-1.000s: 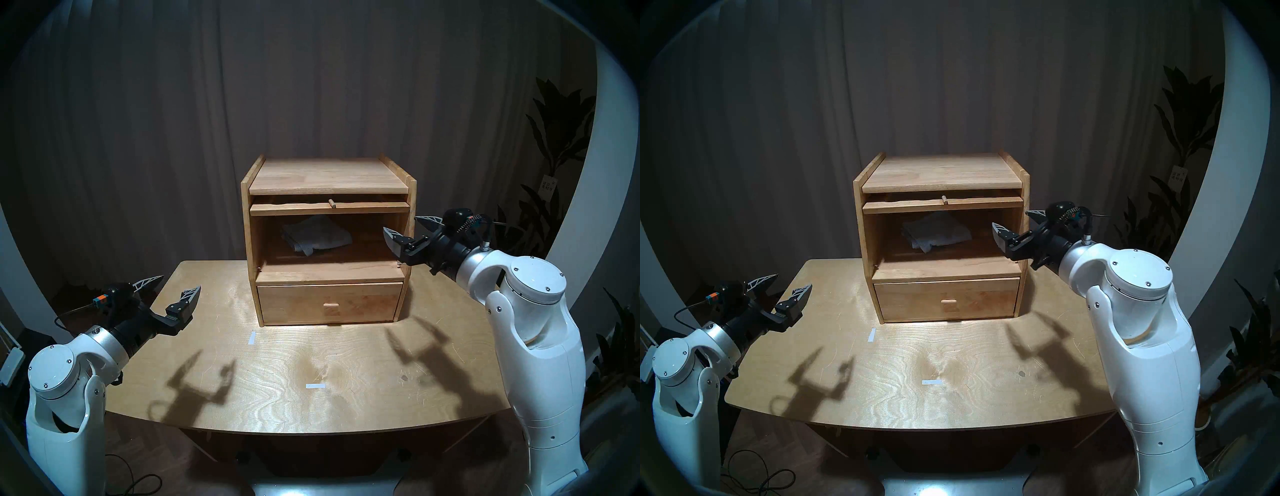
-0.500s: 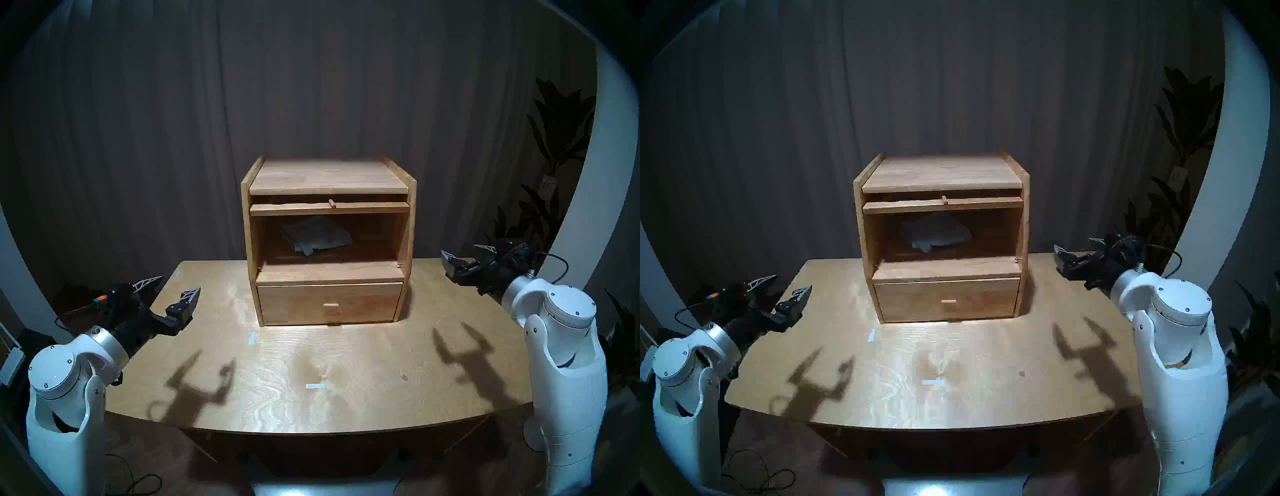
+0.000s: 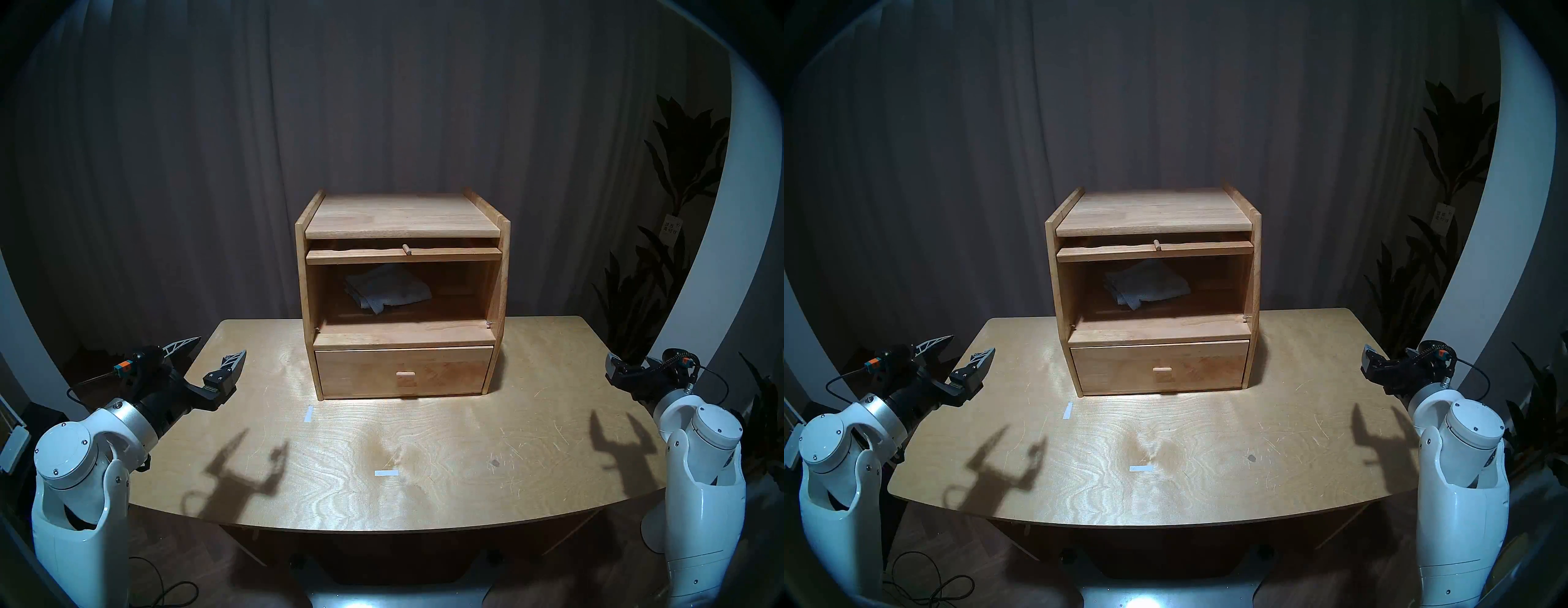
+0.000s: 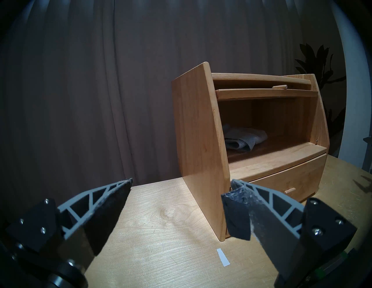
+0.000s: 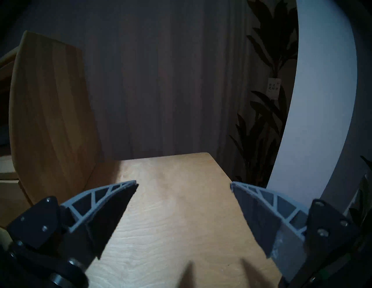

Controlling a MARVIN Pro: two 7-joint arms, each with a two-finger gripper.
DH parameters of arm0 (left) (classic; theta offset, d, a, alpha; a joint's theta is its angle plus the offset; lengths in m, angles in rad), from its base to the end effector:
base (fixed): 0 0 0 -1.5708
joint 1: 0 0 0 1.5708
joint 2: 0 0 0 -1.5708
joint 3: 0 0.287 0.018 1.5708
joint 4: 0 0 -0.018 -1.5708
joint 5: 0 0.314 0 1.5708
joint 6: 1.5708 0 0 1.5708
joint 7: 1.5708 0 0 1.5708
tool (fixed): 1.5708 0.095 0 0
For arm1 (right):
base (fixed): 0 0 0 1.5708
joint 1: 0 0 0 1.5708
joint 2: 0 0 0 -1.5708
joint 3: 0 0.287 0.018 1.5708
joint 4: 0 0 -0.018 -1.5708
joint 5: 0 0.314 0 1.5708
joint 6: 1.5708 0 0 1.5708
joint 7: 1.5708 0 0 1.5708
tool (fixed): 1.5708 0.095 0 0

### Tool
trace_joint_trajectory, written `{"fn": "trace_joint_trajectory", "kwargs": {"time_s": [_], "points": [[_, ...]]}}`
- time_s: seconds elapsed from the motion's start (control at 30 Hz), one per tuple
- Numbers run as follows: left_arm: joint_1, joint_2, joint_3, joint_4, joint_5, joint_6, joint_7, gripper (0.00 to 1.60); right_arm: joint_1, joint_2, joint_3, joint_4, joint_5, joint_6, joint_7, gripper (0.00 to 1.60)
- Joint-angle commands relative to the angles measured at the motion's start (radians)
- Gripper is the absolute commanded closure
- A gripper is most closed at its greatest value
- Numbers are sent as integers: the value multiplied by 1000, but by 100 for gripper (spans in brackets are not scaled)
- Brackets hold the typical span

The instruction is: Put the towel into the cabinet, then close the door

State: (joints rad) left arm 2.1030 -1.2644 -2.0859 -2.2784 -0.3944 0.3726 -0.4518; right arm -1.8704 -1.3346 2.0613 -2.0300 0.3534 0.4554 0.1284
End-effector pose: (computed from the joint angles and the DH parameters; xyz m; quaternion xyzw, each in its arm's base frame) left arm 0.2665 0.1331 -0.1744 0.7376 -0.1173 0.6630 0.0519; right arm 0.3138 -0.1974 -0.2168 0.7627 -0.0825 0.6389 0.0564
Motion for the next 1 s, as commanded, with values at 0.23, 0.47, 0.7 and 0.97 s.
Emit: {"fn": "trace_joint_trajectory", "kwargs": {"time_s": [0.23, 0.47, 0.7, 0.97], "points": [[-5, 2, 2, -20, -1, -4, -2, 0, 187, 34, -192, 68, -20, -209, -58, 0], [-11, 2, -3, -20, -6, -4, -1, 0, 256, 52, -267, 189, -68, -280, -94, 0], [-37, 9, -2, -27, -18, -12, -3, 0, 320, 67, -315, 283, -108, -341, -126, 0], [-121, 66, 51, -72, 11, -44, -3, 0, 397, 73, -356, 380, -146, -406, -157, 0]]}}
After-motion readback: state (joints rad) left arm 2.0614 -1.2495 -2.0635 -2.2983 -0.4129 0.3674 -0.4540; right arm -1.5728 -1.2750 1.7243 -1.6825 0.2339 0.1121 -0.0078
